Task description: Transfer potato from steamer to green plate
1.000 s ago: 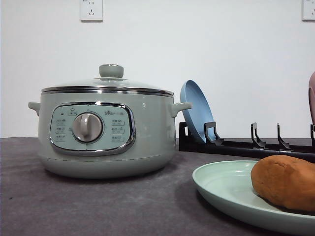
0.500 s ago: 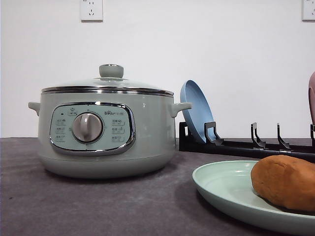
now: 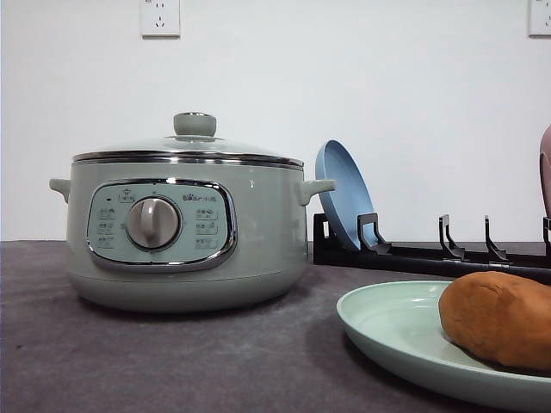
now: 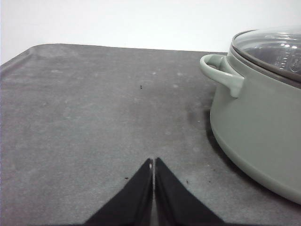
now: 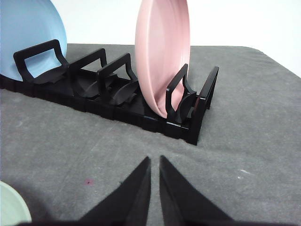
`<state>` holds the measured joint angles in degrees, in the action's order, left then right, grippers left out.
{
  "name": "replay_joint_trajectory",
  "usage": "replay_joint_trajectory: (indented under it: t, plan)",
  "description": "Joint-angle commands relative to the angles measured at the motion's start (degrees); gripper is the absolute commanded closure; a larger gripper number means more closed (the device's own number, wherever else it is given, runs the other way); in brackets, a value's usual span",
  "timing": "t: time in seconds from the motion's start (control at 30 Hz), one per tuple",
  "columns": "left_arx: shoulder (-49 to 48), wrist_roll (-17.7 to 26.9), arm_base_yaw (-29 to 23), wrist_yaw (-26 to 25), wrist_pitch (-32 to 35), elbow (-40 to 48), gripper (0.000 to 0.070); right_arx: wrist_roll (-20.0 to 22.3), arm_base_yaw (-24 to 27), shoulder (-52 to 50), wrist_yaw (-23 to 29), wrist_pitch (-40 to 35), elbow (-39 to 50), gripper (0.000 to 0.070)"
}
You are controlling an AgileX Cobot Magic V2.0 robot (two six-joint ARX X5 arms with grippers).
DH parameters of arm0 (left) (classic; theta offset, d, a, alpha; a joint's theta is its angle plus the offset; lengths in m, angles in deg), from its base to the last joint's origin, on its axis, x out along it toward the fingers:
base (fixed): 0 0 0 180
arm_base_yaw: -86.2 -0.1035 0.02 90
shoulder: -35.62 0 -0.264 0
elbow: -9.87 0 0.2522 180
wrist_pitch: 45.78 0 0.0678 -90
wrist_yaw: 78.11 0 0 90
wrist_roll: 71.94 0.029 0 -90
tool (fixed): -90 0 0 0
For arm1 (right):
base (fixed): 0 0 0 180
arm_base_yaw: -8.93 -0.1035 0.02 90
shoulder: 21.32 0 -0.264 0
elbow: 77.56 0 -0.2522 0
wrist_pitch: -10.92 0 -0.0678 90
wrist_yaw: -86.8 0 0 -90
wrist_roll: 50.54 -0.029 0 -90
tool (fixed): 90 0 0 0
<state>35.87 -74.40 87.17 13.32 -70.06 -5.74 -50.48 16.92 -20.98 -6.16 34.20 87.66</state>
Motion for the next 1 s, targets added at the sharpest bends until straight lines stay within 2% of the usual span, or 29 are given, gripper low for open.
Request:
replay_joint_trajectory:
  t: [0.0, 0.97]
  plan:
    - [-0.07, 0.05, -0.11, -0.09, -0.37, 1.16, 0.07, 0.2, 0.07, -0.14, 0.02, -0.92, 0.31, 0.0678]
    - [-0.07, 0.05, -0.11, -0.09, -0.37, 1.16, 0.07, 0.2, 0.07, -0.14, 0.02, -0.92, 0.31, 0.0678]
